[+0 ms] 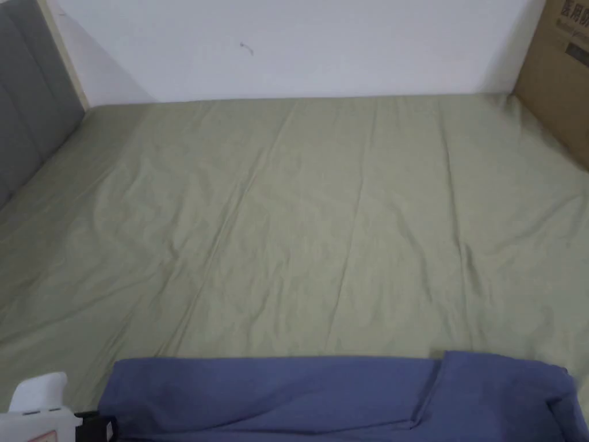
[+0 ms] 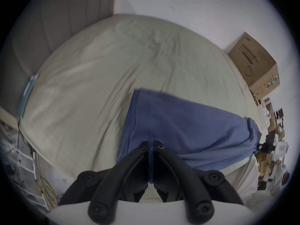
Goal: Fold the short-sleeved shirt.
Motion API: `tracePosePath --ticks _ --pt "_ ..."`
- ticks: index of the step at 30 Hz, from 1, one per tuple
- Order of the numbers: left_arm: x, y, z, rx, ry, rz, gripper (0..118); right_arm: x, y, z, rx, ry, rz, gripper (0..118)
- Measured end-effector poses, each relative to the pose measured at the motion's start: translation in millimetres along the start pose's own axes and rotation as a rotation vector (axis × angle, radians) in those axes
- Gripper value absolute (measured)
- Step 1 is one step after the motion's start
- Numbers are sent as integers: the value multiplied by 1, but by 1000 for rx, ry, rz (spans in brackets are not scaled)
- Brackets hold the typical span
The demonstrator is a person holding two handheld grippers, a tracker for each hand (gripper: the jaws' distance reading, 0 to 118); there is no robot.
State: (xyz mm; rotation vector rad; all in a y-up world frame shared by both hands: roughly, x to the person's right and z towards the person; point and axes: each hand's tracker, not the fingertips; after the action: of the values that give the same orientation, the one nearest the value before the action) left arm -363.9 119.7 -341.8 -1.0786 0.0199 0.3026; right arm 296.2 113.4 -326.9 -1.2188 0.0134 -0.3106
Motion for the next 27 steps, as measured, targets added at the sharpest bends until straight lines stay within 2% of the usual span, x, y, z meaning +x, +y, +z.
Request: tracePosePath --ticks 1,2,3,4,5,6,7,8,9,10,11,14,15,16,18,19,20,22,23,25,26,27 --pt "-1 -5 -1 10 -10 -5 3 3 -8 -6 -11 10 -24 3" --pt "-3 -7 0 15 -11 4 4 6 -13 -9 -3 14 -12 3" --pt "-6 -8 0 28 -21 15 10 -10 -17 7 32 15 22 3" --pt "-9 -7 0 41 -41 24 22 -11 -19 9 41 0 25 9" --pt "-9 -4 0 38 -29 26 50 -11 -21 11 38 6 22 36" --pt "-7 -2 1 26 11 21 68 -11 -22 14 41 24 27 43" --pt "-7 -1 4 29 29 11 78 -29 -17 20 41 16 35 50" --pt "-8 -1 6 38 36 4 78 -34 -19 24 46 -8 52 50" --pt "-10 0 7 38 41 2 102 -41 -21 31 76 -17 84 66" --pt "-13 0 16 56 23 5 110 -50 -24 40 105 -42 111 69" --pt "-16 0 23 86 -9 24 107 -52 -15 44 125 -45 135 69" --pt "-27 -3 42 133 -60 125 106 -85 -18 70 206 26 177 69" --pt "-32 -5 47 140 -89 170 102 -95 -13 75 239 76 196 68" --pt "-39 -8 51 159 -130 219 91 -109 -14 79 265 104 199 65" --pt "-50 -16 52 186 -181 298 34 -139 -16 80 295 127 196 54" --pt "-55 -20 48 183 -175 339 12 -155 -18 78 279 128 204 38" --pt "-57 -23 46 174 -158 350 6 -158 -15 66 317 147 223 0" --pt "-62 -29 43 156 -114 340 4 -187 -23 56 367 129 219 0" --pt "-66 -32 42 167 -129 356 4 -196 -24 43 307 167 256 0" --pt "-76 -37 37 175 -225 455 5 -220 -35 36 277 245 223 0" --pt "-81 -38 34 182 -264 491 11 -228 -41 34 249 269 229 0" --pt "-85 -39 30 187 -308 536 24 -229 -29 18 218 288 245 0"
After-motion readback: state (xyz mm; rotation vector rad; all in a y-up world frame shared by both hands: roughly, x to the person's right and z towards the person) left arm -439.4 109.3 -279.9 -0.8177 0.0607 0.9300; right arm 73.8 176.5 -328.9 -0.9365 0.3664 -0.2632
